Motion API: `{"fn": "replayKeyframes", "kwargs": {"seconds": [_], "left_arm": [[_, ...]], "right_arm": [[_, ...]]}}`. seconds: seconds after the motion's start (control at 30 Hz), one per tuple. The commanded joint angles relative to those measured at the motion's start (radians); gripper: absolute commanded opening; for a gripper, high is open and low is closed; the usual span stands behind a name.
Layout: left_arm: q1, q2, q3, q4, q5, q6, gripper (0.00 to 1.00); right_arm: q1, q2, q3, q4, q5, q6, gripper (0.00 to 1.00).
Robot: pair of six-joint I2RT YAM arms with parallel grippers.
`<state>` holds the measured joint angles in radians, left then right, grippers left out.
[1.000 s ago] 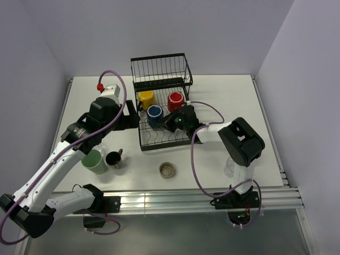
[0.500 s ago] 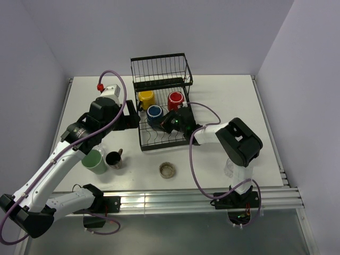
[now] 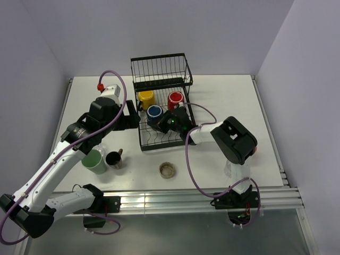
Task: Load the cups into the dish rack
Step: Place the cup upside down on the dish rack
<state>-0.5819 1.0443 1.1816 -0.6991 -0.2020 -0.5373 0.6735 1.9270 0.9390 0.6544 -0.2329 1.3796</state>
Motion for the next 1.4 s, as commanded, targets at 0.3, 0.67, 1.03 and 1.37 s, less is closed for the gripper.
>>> {"fn": "replayKeyframes", "kwargs": {"seconds": [0.3,0.67,1.03,1.37], "left_arm": [[0.007,-0.010,-0.004,0.024,0.023,0.026,0.99],[0.011,-0.015,-0.020,0.035,0.035,0.033,0.99],[0.011,-0.013,-0.017,0.030,0.036,0.033,0.99],[0.011,-0.012,-0.027,0.038,0.041,0.033,0.99]], "right_arm": [[0.020,0.049,0.054,0.082,0.099,0.059,0.00],[0.021,0.049,0.021,0.128,0.171,0.101,0.00],[0.012,0.055,0.032,0.113,0.199,0.099,0.00],[-0.006,0.055,0.043,0.091,0.216,0.091,0.00]]}}
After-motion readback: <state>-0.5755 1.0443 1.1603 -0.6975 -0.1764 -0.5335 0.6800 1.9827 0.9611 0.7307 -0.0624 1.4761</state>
